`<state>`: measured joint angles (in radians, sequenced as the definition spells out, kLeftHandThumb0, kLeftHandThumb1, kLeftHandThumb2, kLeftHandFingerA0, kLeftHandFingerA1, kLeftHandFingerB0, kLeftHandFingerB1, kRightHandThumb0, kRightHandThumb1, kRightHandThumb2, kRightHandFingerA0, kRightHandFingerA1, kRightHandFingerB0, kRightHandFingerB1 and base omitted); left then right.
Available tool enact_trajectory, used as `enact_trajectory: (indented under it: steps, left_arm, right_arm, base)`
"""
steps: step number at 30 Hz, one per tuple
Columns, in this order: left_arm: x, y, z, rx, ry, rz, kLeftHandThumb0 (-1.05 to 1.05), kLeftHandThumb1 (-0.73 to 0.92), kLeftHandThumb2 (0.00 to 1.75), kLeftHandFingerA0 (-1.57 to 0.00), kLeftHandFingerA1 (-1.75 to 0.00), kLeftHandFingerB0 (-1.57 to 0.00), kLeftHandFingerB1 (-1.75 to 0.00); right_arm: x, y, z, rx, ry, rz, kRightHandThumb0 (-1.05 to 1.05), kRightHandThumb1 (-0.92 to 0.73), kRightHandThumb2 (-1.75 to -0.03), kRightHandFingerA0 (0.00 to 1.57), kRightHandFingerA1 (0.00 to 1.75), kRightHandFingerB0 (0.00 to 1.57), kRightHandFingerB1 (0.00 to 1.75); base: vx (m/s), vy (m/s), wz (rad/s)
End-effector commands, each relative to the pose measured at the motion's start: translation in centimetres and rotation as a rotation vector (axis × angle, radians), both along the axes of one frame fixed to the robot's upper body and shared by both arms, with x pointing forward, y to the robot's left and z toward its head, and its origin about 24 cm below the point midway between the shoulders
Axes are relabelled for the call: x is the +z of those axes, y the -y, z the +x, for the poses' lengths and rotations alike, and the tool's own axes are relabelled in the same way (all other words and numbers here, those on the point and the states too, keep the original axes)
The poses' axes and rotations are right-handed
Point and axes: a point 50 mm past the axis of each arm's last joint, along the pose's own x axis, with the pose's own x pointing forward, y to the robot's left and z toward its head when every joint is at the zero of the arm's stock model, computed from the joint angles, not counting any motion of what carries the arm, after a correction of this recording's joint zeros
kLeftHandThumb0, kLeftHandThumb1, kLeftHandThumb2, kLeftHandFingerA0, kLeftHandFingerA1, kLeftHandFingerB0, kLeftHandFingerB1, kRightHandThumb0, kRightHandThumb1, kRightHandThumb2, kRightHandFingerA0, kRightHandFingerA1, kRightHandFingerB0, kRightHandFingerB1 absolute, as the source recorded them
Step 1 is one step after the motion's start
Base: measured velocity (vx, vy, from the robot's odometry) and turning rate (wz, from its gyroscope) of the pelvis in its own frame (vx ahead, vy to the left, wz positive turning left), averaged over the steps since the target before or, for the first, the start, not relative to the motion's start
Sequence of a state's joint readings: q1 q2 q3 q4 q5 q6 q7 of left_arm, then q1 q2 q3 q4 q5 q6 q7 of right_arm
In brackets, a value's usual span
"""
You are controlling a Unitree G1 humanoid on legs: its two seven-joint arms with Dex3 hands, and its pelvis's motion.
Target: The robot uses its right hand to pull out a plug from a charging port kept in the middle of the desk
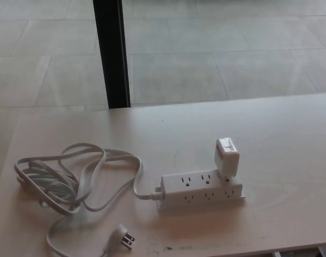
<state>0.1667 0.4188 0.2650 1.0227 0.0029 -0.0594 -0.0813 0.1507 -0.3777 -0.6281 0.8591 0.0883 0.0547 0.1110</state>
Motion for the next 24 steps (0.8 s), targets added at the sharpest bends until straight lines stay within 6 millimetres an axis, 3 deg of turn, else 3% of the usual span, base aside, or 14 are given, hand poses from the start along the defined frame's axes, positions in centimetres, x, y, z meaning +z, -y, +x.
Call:
enact_trajectory:
  steps: [1, 2, 3, 4, 9, 10, 11, 12, 13, 14, 20, 21, 22, 24]
  left_arm:
    - [3.4, -4.3, 0.1, 0.2, 0.185, 0.02, -0.73, 0.74, 1.11, -0.72, -0.67, -0.46, -0.56]
    - [3.4, -4.3, 0.1, 0.196, 0.181, 0.025, -0.77, 0.92, 0.69, -0.78, -0.57, -0.52, -0.42]
    - [3.3, -4.3, 0.1, 0.198, 0.183, 0.025, -0.79, 0.92, 0.7, -0.78, -0.57, -0.51, -0.42]
    - [3.3, -4.2, 0.3, 0.196, 0.181, 0.023, -0.77, 0.92, 0.69, -0.77, -0.56, -0.52, -0.42]
    - [3.3, -4.3, 0.2, 0.185, 0.185, 0.022, -0.78, 0.92, 0.71, -0.77, -0.55, -0.5, -0.4]
    - [3.4, -4.3, 0.2, 0.186, 0.184, 0.022, -0.78, 0.92, 0.7, -0.78, -0.56, -0.5, -0.4]
    - [3.4, -4.3, 0.3, 0.187, 0.182, 0.022, -0.74, 0.74, 1.12, -0.73, -0.66, -0.46, -0.56]
    - [3.3, -4.3, 0.4, 0.189, 0.184, 0.021, -0.78, 0.92, 0.69, -0.79, -0.56, -0.52, -0.42]
    - [3.3, -4.3, 0.4, 0.193, 0.185, 0.02, -0.78, 0.92, 0.69, -0.79, -0.56, -0.52, -0.42]
    - [3.4, -4.3, 0.4, 0.195, 0.184, 0.024, -0.79, 0.92, 0.69, -0.79, -0.57, -0.53, -0.43]
    - [3.2, -4.2, 0.2, 0.205, 0.196, 0.009, -0.78, 0.92, 0.68, -0.8, -0.56, -0.53, -0.41]
    - [3.2, -4.2, 0.2, 0.203, 0.195, 0.01, -0.79, 0.92, 0.69, -0.79, -0.55, -0.53, -0.41]
    - [3.3, -4.2, 0.3, 0.188, 0.192, 0.02, -0.78, 0.92, 0.7, -0.77, -0.56, -0.52, -0.42]
    - [3.3, -4.1, 0.3, 0.187, 0.196, 0.015, -0.78, 0.92, 0.7, -0.77, -0.57, -0.49, -0.42]
  right_arm:
    - [8.5, 4.4, 2.1, -0.21, 0.516, -0.085, -1.05, -0.45, -1.01, 1.11, 1.08, 0.25, 0.85]
    - [9.7, 4.4, 3.1, -0.163, 0.543, -0.112, -1.05, -0.62, -0.6, 1.03, 1.0, 0.24, 0.97]
    - [11.0, 4.4, 4.2, -0.147, 0.558, -0.127, -1.01, -0.42, -0.97, 1.06, 0.98, 0.35, 0.83]
    - [12.4, 4.5, 5.2, -0.116, 0.58, -0.146, -1.04, -0.63, -0.6, 1.06, 0.95, 0.29, 0.88]
    - [19.6, 2.7, 11.1, 0.136, 0.733, -0.263, -1.03, -0.6, -0.6, 1.19, 0.83, 0.51, 0.71]
    - [20.1, 2.5, 11.6, 0.145, 0.75, -0.256, -1.05, -0.35, -0.9, 1.35, 0.86, 0.57, 0.73]
    - [21.4, 2.0, 12.7, 0.183, 0.787, -0.255, -1.05, -0.41, -0.91, 1.21, 0.81, 0.39, 0.61]
    - [22.8, 1.3, 13.7, 0.254, 0.803, -0.291, -0.89, -0.48, -0.95, 1.15, 0.97, 0.31, 0.61]
    - [23.6, 0.7, 14.3, 0.31, 0.799, -0.324, -0.89, -0.48, -0.95, 1.15, 0.97, 0.31, 0.61]
    - [24.8, 0.0, 15.2, 0.363, 0.807, -0.33, -0.87, -0.65, -0.6, 1.07, 1.02, 0.28, 0.51]
    - [30.1, -4.7, 20.5, 0.644, 0.746, -0.376, -0.78, -0.66, -0.61, 0.85, 1.02, 0.15, 0.27]
    - [30.2, -4.9, 20.8, 0.652, 0.739, -0.38, -0.8, -0.5, -0.86, 0.94, 0.84, 0.17, 0.4]
    - [31.0, -5.8, 21.6, 0.699, 0.728, -0.405, -0.81, -0.65, -0.61, 0.91, 0.95, 0.17, 0.27]
    - [31.9, -7.1, 22.5, 0.765, 0.709, -0.441, -0.85, -0.67, -0.61, 0.94, 0.91, 0.18, 0.27]
  base:
    - [0.0, 0.0, 0.0]
    - [0.0, 0.0, 0.0]
    - [0.0, 0.0, 0.0]
    - [0.0, 0.0, 0.0]
    - [0.0, 0.0, 0.0]
    - [0.0, 0.0, 0.0]
    - [0.0, 0.0, 0.0]
    - [0.0, 0.0, 0.0]
    - [0.0, 0.0, 0.0]
    - [0.0, 0.0, 0.0]
    - [0.0, 0.0, 0.0]
    - [0.0, 0.0, 0.0]
    - [0.0, 0.0, 0.0]
    - [0.0, 0.0, 0.0]
